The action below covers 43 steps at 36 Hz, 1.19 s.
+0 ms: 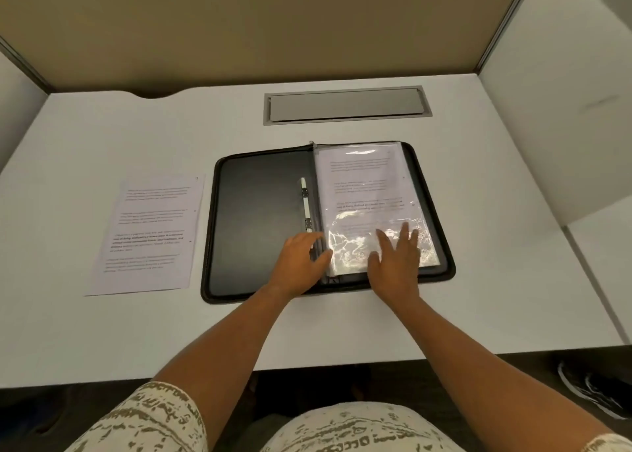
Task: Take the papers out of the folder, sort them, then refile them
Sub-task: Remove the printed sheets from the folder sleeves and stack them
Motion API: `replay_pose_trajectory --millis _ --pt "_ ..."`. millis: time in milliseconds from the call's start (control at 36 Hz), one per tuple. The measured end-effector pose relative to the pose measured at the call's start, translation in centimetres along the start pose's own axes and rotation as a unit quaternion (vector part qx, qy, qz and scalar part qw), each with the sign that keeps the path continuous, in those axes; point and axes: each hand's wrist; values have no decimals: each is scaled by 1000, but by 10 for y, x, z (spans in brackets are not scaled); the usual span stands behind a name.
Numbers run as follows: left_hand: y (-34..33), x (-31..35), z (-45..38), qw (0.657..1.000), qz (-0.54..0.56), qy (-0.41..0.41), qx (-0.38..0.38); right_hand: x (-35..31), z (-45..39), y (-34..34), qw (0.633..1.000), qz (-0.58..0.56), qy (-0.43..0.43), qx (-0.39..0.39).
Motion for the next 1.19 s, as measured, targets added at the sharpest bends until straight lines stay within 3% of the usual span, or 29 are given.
replay_pose_trajectory --millis 111,222,333,500,639,750,889,1056,1194 --pt "5 15 -13 988 120 70 61 -14 8 -6 988 64 142 5" --pt "17 29 -27 971 181 136 73 -36 15 -13 962 110 248 -19" --pt "29 34 -36 963 193 175 67 -57 24 -17 951 56 299 -58" --pt "43 17 -37 966 168 154 121 -71 30 -9 921 -95 365 -103" --pt "51 -15 -34 945 188 214 159 -58 29 4 941 -207 265 -32" --pt "62 -34 -30 925 205 268 173 -33 17 8 968 -170 182 26" --pt "77 -51 -28 925 107 302 203 9 4 5 992 -90 36 80" --pt "69 -47 -26 948 -72 228 209 41 -3 16 992 16 -110 55" --pt "41 -28 -24 967 -121 102 198 53 -4 24 983 46 -175 30"
Point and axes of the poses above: each hand's wrist, its own z-axis away from the middle knuckle, its own y-axis out of the back of the hand, x = y × z, and after that the axes turned 8 degrees about x, right-handed
